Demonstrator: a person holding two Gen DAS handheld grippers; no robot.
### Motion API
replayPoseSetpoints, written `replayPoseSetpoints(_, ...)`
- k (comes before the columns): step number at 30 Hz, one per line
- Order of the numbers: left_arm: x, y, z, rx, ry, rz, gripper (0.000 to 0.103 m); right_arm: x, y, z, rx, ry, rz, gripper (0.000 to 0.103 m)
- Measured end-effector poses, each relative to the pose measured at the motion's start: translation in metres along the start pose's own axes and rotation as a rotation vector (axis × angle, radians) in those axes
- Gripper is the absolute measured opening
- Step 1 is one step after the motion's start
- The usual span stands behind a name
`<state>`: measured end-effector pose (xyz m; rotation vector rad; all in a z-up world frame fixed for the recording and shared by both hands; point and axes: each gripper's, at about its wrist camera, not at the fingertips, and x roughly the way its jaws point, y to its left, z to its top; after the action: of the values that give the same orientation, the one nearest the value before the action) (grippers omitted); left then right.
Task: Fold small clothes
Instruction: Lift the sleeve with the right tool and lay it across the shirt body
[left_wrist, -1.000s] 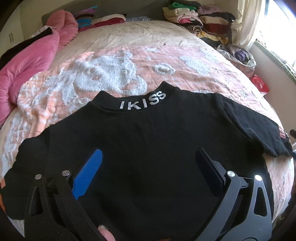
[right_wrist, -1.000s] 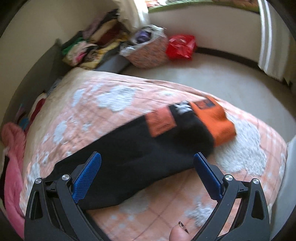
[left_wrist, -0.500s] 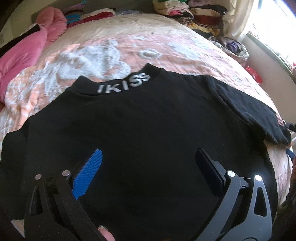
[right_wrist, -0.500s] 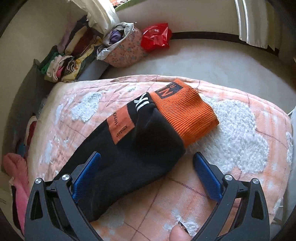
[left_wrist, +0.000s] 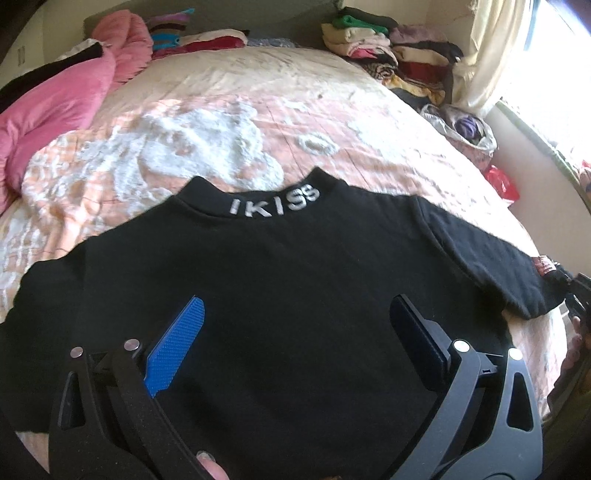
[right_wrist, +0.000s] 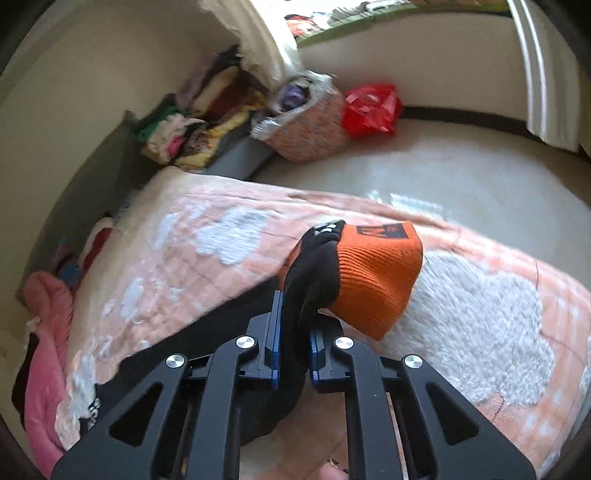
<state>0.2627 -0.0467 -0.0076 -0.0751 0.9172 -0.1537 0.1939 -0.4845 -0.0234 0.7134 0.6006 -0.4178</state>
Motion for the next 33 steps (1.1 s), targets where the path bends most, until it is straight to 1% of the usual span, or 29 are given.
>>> replayPoseSetpoints(6, -0.019, 0.008, 0.005, -0.022, -0.036, -0.008, 0.095, -0.026, 0.034, 0.004, -0.093, -0.033, 0.091, 0.01)
replayPoseSetpoints(11, -0.034, 0.007, 0.008, -0.013, -0.07, 0.034, 0.095, -0.043, 0.059, 0.003, -0.153, -0.046, 0.175, 0.01)
replayPoseSetpoints(13, -0.04, 0.006, 0.009, -0.003, -0.082, 0.034, 0.095, -0.049, 0.069, 0.001, -0.18, -0.044, 0.199, 0.009)
replayPoseSetpoints(17, -0.05, 0.01, 0.01, -0.019, -0.085, -0.004, 0.095, -0.057, 0.09, -0.006, -0.24, -0.041, 0.229, 0.009)
replayPoseSetpoints(20, -0.054, 0.015, 0.011, -0.034, -0.082, -0.015, 0.095, -0.063, 0.106, -0.013, -0.28, -0.035, 0.261, 0.009)
replayPoseSetpoints(23, -0.062, 0.023, 0.013, -0.057, -0.109, -0.025, 0.095, -0.07, 0.123, -0.021, -0.314, -0.035, 0.291, 0.009)
replayPoseSetpoints(27, -0.07, 0.033, 0.015, -0.09, -0.117, -0.081, 0.095, -0.083, 0.145, -0.032, -0.377, -0.055, 0.32, 0.009)
replayPoseSetpoints(30, -0.071, 0.038, 0.015, -0.105, -0.111, -0.083, 0.095, -0.09, 0.165, -0.043, -0.435, -0.051, 0.349, 0.009)
replayPoseSetpoints(32, -0.071, 0.048, 0.014, -0.148, -0.104, -0.103, 0.094, -0.093, 0.177, -0.05, -0.476, -0.05, 0.356, 0.009)
replayPoseSetpoints(33, -0.072, 0.056, 0.013, -0.185, -0.104, -0.106, 0.094, -0.095, 0.183, -0.054, -0.495, -0.05, 0.356, 0.009)
